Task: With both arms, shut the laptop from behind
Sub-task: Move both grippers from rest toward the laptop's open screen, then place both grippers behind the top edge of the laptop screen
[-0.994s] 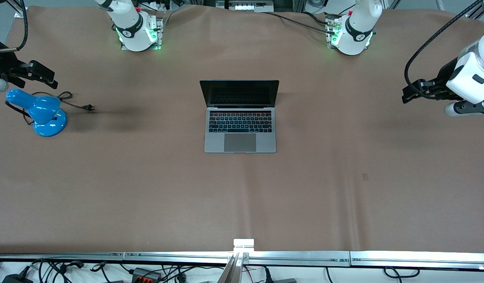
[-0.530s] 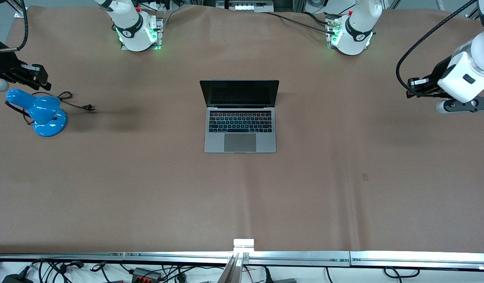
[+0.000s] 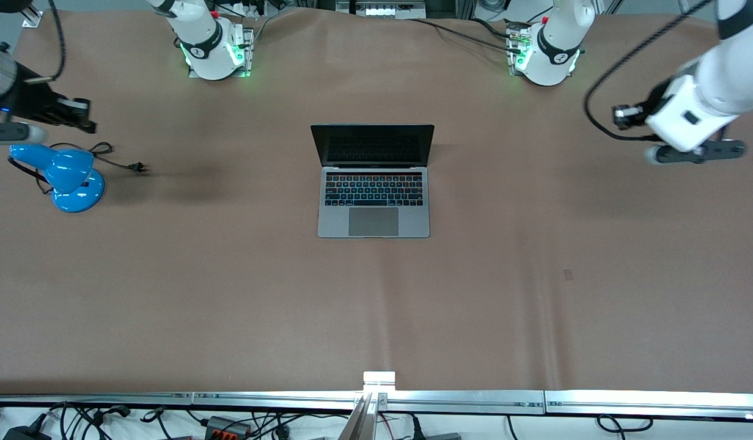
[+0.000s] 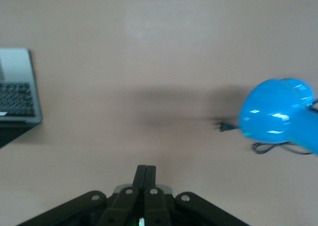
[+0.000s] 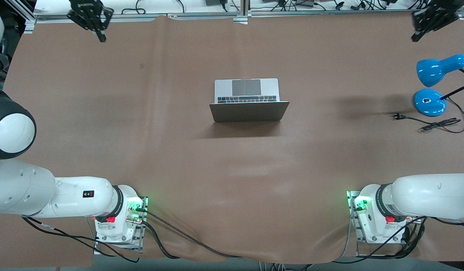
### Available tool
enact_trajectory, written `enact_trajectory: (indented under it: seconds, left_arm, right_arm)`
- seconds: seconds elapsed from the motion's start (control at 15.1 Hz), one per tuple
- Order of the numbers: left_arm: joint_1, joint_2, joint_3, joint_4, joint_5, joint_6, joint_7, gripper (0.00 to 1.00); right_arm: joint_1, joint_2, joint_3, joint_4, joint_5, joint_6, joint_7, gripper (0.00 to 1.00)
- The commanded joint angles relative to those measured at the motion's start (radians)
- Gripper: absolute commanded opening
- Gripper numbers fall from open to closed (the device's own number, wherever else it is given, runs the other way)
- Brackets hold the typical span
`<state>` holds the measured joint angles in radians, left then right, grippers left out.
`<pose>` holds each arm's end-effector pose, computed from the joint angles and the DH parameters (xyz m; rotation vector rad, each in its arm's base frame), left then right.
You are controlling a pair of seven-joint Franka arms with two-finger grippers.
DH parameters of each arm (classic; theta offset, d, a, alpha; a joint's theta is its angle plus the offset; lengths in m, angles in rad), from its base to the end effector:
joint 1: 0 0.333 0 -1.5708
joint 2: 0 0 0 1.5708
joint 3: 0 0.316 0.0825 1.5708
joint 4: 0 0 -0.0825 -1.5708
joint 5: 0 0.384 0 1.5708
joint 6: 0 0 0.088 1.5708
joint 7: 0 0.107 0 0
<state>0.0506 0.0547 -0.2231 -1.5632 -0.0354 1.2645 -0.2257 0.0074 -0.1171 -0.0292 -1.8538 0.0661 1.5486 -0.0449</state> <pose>0.5242 -0.0928 0.5783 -3.0688 -0.0717 0.5497 0.5039 -0.0044 0.5531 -3.0527 -0.0288 0.2844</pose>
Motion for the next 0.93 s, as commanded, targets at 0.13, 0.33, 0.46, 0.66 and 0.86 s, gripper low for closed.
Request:
enact_trajectory:
  seconds: [0.13, 0.33, 0.46, 0.66, 0.86]
  left_arm:
    - [0.006, -0.021, -0.099, -0.19, -0.177, 0.119, 0.017, 0.0]
    - [0.006, -0.074, -0.129, -0.378, -0.294, 0.298, 0.113, 0.0]
    - [0.003, -0.128, -0.162, -0.527, -0.38, 0.474, 0.135, 0.0]
    - [0.003, -0.148, -0.309, -0.665, -0.464, 0.672, 0.137, 0.0]
    - [0.012, -0.157, -0.352, -0.725, -0.547, 0.74, 0.193, 0.0]
  right_arm:
    - [0.094, 0.019, -0.003, -0.074, 0.132, -0.012, 0.005, 0.0]
    - [0.195, 0.024, -0.003, -0.114, 0.196, 0.011, 0.007, 0.0]
    - [0.27, 0.024, -0.003, -0.148, 0.219, 0.024, 0.013, 0.0]
    - [0.408, 0.024, -0.003, -0.211, 0.264, 0.077, 0.072, 0.0]
    - [0.58, 0.037, -0.003, -0.257, 0.271, 0.175, 0.225, 0.0]
